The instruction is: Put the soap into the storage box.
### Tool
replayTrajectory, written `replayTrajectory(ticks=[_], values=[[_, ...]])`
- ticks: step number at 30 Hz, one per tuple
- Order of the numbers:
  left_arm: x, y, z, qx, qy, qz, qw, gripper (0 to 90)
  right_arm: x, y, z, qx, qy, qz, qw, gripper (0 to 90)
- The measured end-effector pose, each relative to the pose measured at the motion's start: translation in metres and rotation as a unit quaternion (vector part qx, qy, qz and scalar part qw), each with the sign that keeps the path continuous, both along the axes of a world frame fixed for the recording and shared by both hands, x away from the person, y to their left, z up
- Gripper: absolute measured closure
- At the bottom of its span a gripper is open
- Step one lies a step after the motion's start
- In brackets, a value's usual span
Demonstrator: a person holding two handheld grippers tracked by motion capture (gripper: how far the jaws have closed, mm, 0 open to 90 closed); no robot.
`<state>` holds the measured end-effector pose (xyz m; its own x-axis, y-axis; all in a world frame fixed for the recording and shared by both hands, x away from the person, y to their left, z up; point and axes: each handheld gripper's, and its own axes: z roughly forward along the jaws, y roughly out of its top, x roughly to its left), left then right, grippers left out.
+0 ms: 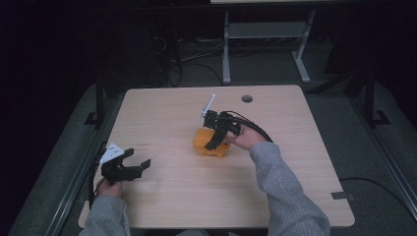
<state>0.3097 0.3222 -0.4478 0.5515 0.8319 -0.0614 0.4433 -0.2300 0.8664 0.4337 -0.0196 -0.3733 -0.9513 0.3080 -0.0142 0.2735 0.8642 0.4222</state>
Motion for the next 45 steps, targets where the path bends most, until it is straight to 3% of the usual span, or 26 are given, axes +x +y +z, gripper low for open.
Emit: replayTrajectory(ticks=[8,27,45], values=[[0.0,0.0,0.0,0.003,0.0,-0.001,1.0,13.8,-0.005,-0.017,0.004,0.025,-0.004,-0.014,0.9996,15.3],[0.0,-0.002,-0.002,0.006,0.003,-0.001,1.0,13.8,-0.02,-0.055,0.005,0.058,-0.005,-0.049,0.9971,14.6],[0.0,-0.004,-0.003,0.008,0.004,-0.002,1.0,13.8,-0.064,-0.126,-0.009,0.075,-0.009,-0.113,0.9908,14.6]])
